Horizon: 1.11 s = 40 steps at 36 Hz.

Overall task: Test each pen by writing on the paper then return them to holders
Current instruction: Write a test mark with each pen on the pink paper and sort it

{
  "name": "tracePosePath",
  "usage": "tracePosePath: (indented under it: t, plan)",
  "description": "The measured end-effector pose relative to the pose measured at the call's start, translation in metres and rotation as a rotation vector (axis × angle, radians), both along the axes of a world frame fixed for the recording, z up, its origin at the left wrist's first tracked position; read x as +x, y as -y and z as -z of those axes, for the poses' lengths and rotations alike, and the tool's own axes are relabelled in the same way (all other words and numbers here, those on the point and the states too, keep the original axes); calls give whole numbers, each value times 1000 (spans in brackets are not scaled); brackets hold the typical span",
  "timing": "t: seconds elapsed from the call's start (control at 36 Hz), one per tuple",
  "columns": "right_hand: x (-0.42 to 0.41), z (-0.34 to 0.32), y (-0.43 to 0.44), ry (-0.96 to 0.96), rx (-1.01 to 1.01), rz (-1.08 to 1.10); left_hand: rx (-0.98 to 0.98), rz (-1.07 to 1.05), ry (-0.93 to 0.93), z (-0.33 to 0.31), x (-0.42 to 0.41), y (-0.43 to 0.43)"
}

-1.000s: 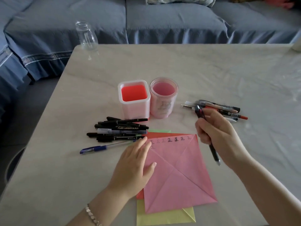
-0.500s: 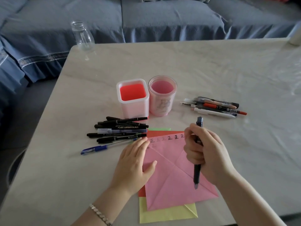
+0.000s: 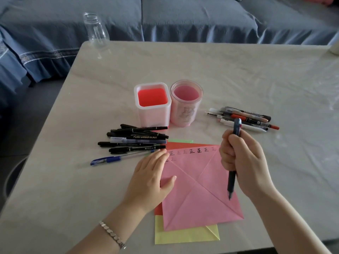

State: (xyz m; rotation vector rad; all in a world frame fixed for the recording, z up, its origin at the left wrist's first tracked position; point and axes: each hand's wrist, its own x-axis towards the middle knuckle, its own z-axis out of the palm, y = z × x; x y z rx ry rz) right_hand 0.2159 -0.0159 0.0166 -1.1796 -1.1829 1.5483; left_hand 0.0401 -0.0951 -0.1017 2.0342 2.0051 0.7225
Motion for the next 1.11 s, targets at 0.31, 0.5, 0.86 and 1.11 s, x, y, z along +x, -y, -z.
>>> tracePosePath:
  t: [0.31, 0.5, 0.86, 1.11]
  plan:
    - [-2, 11, -19, -266, -216, 172, 46, 51, -46, 1, -1, 2]
    - [-8, 25, -7, 34, -69, 20, 11, 75, -68, 2, 0, 2]
    - [-35, 56, -10, 108, 45, 3, -54, 99, -37, -5, -2, 2]
    - [-56, 87, -11, 395, 245, 256, -48, 87, 22, -2, -3, 1]
